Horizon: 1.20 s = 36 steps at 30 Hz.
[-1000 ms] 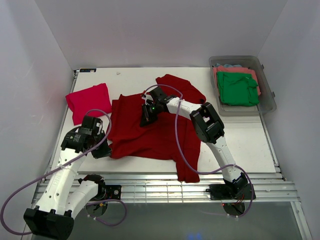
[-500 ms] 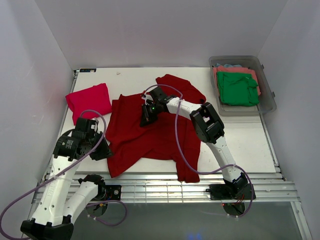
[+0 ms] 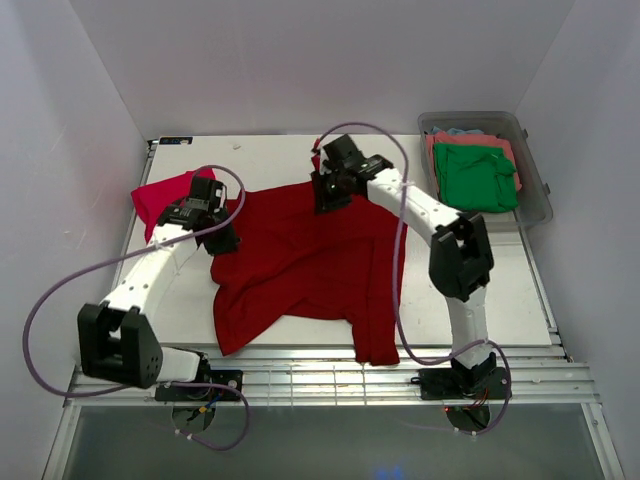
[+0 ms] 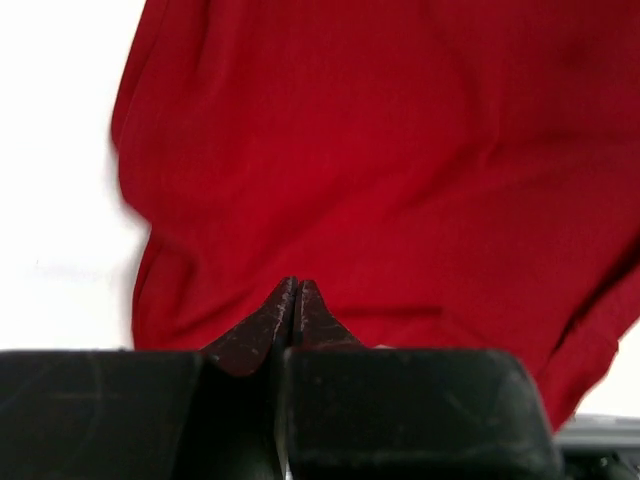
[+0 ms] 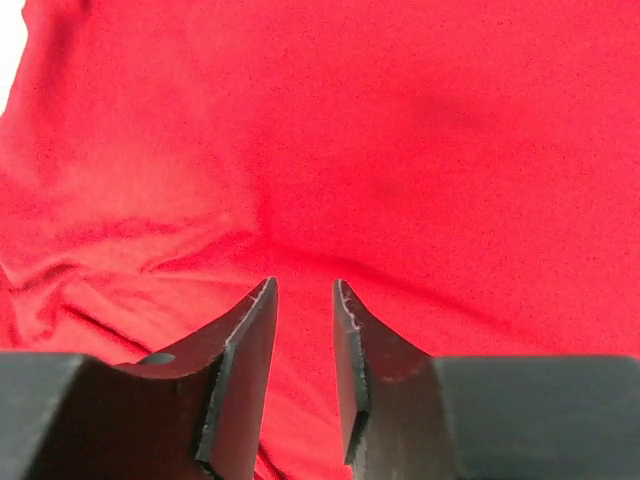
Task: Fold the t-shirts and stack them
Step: Flatten the tshirt out
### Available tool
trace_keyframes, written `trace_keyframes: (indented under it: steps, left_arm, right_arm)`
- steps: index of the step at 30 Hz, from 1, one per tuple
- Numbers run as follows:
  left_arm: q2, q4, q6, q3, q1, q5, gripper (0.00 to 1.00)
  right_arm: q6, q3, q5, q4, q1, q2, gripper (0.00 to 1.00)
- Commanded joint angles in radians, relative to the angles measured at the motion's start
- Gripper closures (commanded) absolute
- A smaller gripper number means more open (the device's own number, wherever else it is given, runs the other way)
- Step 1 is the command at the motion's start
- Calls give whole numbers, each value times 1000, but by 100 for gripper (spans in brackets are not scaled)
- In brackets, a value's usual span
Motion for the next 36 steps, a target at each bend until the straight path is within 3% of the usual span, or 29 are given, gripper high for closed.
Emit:
trace_keyframes:
  steps: [1, 2, 5, 7, 12, 23, 36]
  left_arm:
    - [102, 170, 65, 108, -5, -51, 95]
    - [171, 173, 73, 133, -3, -71, 97]
    - [285, 192, 116, 211, -5, -135, 100]
    - [333, 203, 141, 256, -3, -152, 100]
    - [428, 236, 171, 317, -2, -216, 100]
    - [469, 285, 173, 354, 70, -310, 100]
    - [614, 436, 222, 348, 126, -177, 100]
  right_arm:
    - [-77, 27, 219, -107, -101, -138, 66]
    - [-78, 14, 230, -111, -121, -141, 68]
    - [-80, -36, 211, -111, -209, -126, 88]
    - [-78, -50, 204, -108, -251, -91, 92]
    - [-87, -30, 208, -97, -281, -14, 92]
    - [-90, -32, 193, -56, -293, 7, 92]
    - [-43, -276, 56, 53, -290, -181, 92]
